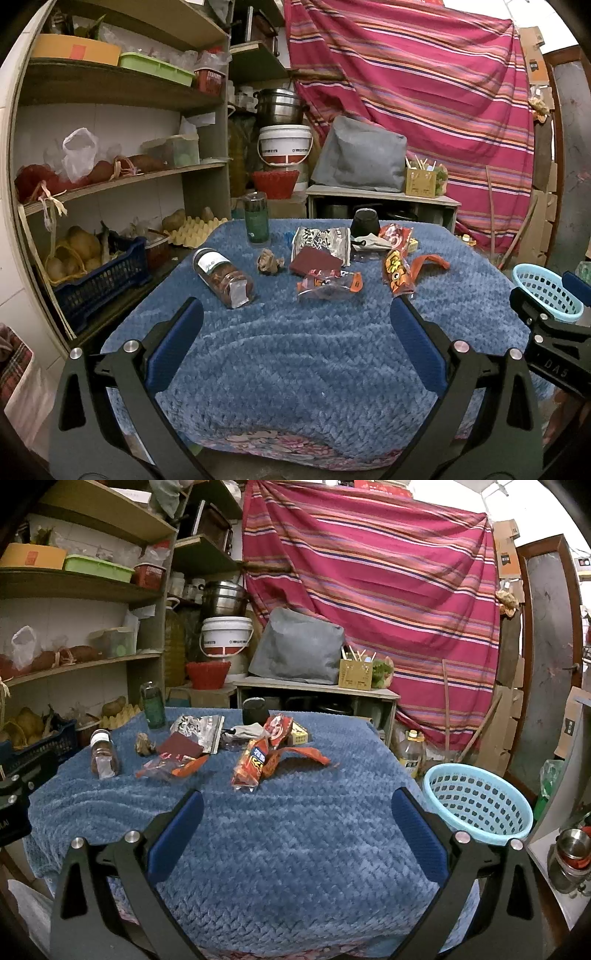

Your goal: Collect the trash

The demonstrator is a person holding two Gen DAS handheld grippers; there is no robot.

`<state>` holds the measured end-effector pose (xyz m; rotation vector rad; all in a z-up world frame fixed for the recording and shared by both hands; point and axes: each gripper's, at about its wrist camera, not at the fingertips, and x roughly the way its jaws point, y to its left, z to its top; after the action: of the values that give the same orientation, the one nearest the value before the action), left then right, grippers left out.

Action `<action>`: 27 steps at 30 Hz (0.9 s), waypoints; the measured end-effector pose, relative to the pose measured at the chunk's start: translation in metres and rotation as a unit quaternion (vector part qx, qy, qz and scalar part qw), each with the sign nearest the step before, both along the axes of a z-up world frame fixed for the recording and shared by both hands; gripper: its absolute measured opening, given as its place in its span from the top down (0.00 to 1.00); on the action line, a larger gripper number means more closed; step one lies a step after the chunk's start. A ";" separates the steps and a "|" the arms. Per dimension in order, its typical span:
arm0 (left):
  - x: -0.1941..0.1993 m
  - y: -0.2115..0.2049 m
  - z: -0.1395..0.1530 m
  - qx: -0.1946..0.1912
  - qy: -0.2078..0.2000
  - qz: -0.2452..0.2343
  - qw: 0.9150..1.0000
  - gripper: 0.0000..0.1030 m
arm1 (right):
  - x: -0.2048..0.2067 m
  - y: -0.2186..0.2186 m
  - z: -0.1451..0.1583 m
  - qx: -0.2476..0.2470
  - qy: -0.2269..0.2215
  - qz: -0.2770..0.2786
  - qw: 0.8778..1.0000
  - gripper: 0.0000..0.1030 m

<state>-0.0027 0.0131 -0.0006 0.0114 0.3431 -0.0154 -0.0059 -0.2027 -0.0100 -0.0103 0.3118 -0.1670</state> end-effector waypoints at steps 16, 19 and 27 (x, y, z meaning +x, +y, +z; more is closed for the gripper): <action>0.039 0.000 -0.018 0.008 0.025 0.000 1.000 0.05 | 0.035 -0.017 -0.017 -0.013 0.006 -0.027 1.000 0.04; 0.055 -0.003 -0.018 0.018 0.027 -0.002 0.999 0.05 | 0.052 -0.028 -0.017 0.004 0.008 -0.015 1.000 0.04; 0.118 -0.013 -0.011 0.017 0.030 -0.023 0.999 0.05 | 0.119 -0.053 -0.010 0.016 0.053 -0.027 0.998 0.04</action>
<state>0.1153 -0.0004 -0.0112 0.0525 0.4029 -0.0552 0.1128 -0.2559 -0.0196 0.0212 0.4198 -0.2164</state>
